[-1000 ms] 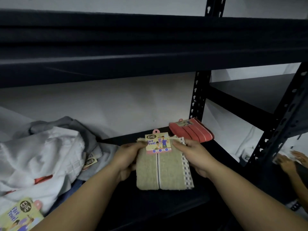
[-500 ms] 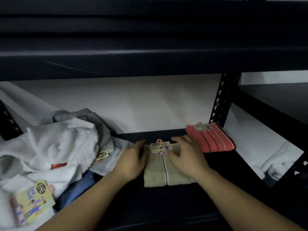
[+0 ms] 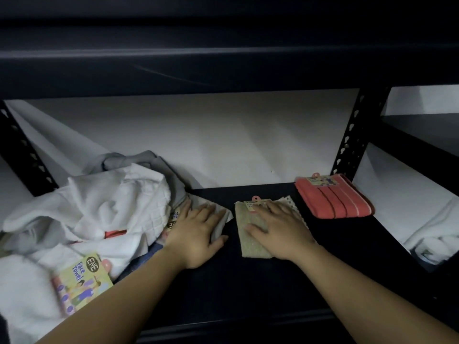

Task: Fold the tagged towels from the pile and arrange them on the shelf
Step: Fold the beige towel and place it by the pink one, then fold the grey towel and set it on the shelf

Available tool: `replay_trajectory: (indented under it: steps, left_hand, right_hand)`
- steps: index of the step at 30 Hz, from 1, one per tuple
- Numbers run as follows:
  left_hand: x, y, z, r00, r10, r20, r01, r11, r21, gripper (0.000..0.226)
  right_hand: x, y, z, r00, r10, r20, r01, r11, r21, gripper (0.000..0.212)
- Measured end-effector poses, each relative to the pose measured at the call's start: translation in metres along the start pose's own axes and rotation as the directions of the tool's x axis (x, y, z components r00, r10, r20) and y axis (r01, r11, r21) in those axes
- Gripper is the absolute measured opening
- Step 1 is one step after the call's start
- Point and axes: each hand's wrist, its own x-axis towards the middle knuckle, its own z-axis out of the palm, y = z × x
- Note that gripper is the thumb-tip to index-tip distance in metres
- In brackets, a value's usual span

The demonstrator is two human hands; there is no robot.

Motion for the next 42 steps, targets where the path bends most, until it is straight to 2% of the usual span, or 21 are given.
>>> replay_trajectory:
  steps: [10, 16, 25, 32, 34, 36, 37, 39, 42]
  left_hand:
    - [0.0, -0.003, 0.001, 1.0, 0.005, -0.007, -0.006, 0.997, -0.075, 0.076]
    - [0.0, -0.003, 0.002, 0.999, 0.005, -0.042, -0.01, 0.995, -0.103, 0.073]
    - [-0.001, 0.0, -0.004, 1.0, -0.006, -0.027, 0.003, 0.995, -0.103, 0.075]
    - [-0.006, -0.004, -0.02, 0.998, 0.036, -0.047, -0.043, 0.989, -0.142, 0.069]
    - [-0.008, -0.012, -0.037, 0.992, 0.07, -0.11, -0.082, 0.99, -0.115, 0.057]
    - [-0.011, -0.027, -0.057, 0.957, 0.147, -0.25, -0.154, 0.988, -0.007, 0.036]
    - [-0.012, -0.036, -0.066, 0.941, 0.175, -0.289, -0.161, 0.984, 0.072, 0.033]
    - [-0.018, -0.054, -0.081, 0.959, 0.122, -0.256, -0.073, 0.979, 0.193, 0.043]
    - [-0.034, -0.075, -0.084, 0.994, -0.076, -0.075, 0.094, 0.957, 0.275, 0.063]
  right_hand:
    - [0.047, 0.03, -0.016, 0.998, -0.003, 0.064, 0.002, 1.0, 0.014, 0.065]
    - [0.063, 0.05, -0.012, 0.995, 0.065, 0.07, -0.071, 0.994, 0.087, 0.081]
    - [0.069, 0.049, -0.015, 0.997, 0.026, 0.072, -0.031, 0.997, 0.066, 0.075]
    - [0.063, 0.01, -0.016, 0.988, -0.069, -0.142, 0.082, 0.992, 0.092, 0.053]
    - [0.061, -0.012, -0.013, 0.976, -0.09, -0.199, 0.12, 0.982, 0.144, 0.044]
    - [0.062, -0.034, -0.007, 0.972, -0.104, -0.209, 0.147, 0.969, 0.2, 0.041]
    - [0.062, -0.047, -0.004, 0.974, -0.118, -0.191, 0.162, 0.96, 0.231, 0.042]
    - [0.063, -0.074, 0.006, 0.976, -0.17, -0.137, 0.203, 0.939, 0.277, 0.045]
    - [0.062, -0.12, 0.029, 0.977, -0.213, -0.034, 0.212, 0.925, 0.314, 0.055]
